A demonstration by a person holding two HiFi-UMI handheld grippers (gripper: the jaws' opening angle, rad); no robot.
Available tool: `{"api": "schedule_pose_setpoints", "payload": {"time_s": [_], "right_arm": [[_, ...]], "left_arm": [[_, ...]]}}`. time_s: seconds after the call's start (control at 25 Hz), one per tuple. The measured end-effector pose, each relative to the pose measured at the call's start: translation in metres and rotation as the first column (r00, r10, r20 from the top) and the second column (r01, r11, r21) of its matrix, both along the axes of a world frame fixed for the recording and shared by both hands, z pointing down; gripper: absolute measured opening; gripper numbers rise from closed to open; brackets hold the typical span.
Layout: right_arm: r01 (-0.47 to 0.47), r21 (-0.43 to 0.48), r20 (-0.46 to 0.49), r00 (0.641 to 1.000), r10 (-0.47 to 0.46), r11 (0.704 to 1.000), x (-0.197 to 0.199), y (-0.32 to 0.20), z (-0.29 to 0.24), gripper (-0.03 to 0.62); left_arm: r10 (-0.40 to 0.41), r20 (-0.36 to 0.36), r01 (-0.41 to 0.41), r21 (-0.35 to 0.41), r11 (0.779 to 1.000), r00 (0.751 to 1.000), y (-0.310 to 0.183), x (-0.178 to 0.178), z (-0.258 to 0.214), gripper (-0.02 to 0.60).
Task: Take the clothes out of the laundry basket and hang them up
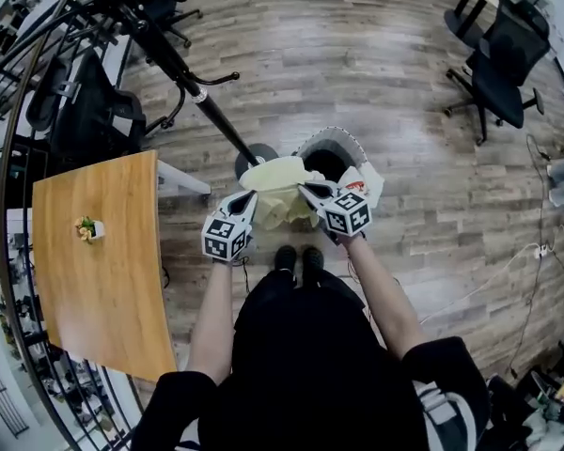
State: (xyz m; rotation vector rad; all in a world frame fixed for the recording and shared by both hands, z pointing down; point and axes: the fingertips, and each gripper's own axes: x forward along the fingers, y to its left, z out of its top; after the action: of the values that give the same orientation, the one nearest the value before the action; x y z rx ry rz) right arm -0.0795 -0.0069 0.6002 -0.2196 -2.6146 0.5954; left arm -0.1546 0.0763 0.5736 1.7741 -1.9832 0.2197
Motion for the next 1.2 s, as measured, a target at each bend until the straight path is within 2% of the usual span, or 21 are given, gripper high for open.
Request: {"api": "schedule_pose_setpoints", "payload": {"time_s": [0.36,0.76,1.0,1.2], "right_arm": [[0.126,0.041,0.079,0.988,-0.129,0.991,-0.028,0.028,-0.043,0.018],[0.233,0.106,0.158,0.956,-0.248,0.967,-0.061,0.063,-0.091,0.018],[0.240,0.178,0.189,0.943,-0.273,0.954,-0.089,0.081,-0.119,0.018],[0.204,0.190,0.224,0.943,-0.245,0.960,-0.112,0.090,-0.139,0.018]], "left_arm": [[-0.118,0.079,0.112,0.081,0.990,0.990,0.034,-0.020,-0.048,0.021],[-0.240,0.176,0.215,0.151,0.965,0.955,0.077,-0.043,-0.097,0.021],[-0.260,0.209,0.215,0.214,0.953,0.943,0.096,-0.072,-0.124,0.021],[-0.247,0.228,0.185,0.264,0.947,0.942,0.102,-0.100,-0.148,0.021]]}}
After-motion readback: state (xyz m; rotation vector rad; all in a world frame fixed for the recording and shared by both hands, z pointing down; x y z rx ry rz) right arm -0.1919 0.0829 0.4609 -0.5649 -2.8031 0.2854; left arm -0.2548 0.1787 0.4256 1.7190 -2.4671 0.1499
